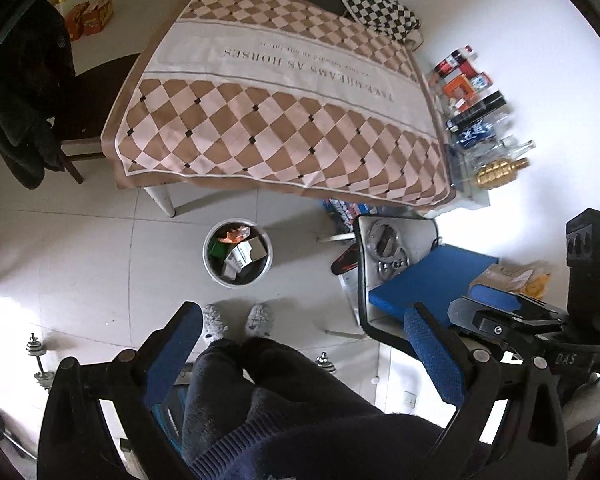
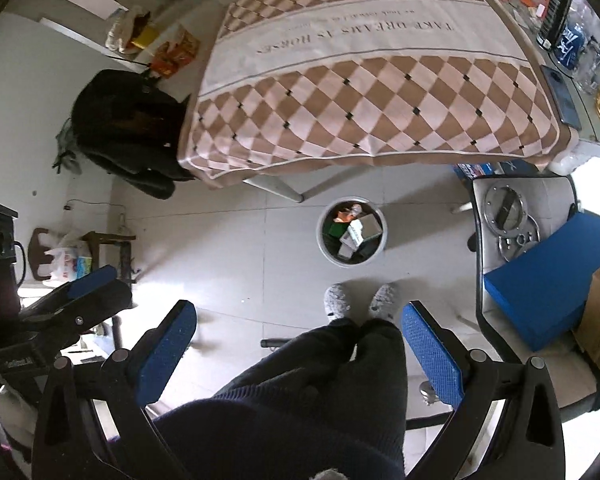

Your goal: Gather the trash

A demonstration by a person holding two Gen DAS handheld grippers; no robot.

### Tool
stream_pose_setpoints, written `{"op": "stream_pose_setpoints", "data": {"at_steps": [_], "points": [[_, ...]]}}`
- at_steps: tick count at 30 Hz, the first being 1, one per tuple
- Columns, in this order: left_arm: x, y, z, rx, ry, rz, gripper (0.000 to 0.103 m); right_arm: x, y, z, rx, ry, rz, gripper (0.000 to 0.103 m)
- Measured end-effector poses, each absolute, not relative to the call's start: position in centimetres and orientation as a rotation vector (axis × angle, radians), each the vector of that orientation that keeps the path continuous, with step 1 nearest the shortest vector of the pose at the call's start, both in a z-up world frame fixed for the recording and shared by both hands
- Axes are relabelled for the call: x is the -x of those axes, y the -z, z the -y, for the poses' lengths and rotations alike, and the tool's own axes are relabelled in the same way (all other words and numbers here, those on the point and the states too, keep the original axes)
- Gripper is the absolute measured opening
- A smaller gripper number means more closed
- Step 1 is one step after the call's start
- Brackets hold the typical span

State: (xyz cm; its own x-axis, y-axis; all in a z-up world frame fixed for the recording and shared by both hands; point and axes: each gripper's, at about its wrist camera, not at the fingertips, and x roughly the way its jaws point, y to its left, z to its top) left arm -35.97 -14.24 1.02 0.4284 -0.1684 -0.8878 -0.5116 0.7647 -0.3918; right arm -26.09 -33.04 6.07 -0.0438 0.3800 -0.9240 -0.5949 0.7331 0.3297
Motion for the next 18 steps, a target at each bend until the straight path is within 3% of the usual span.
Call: {"op": "stream_pose_setpoints", "data": {"at_steps": [18], "points": [[37.4,-3.4,13.8,0.677,-0.192,-1.068,0.103,26.8,-7.7,33.0,0.168,-0.87,-1.414,0.103]]}}
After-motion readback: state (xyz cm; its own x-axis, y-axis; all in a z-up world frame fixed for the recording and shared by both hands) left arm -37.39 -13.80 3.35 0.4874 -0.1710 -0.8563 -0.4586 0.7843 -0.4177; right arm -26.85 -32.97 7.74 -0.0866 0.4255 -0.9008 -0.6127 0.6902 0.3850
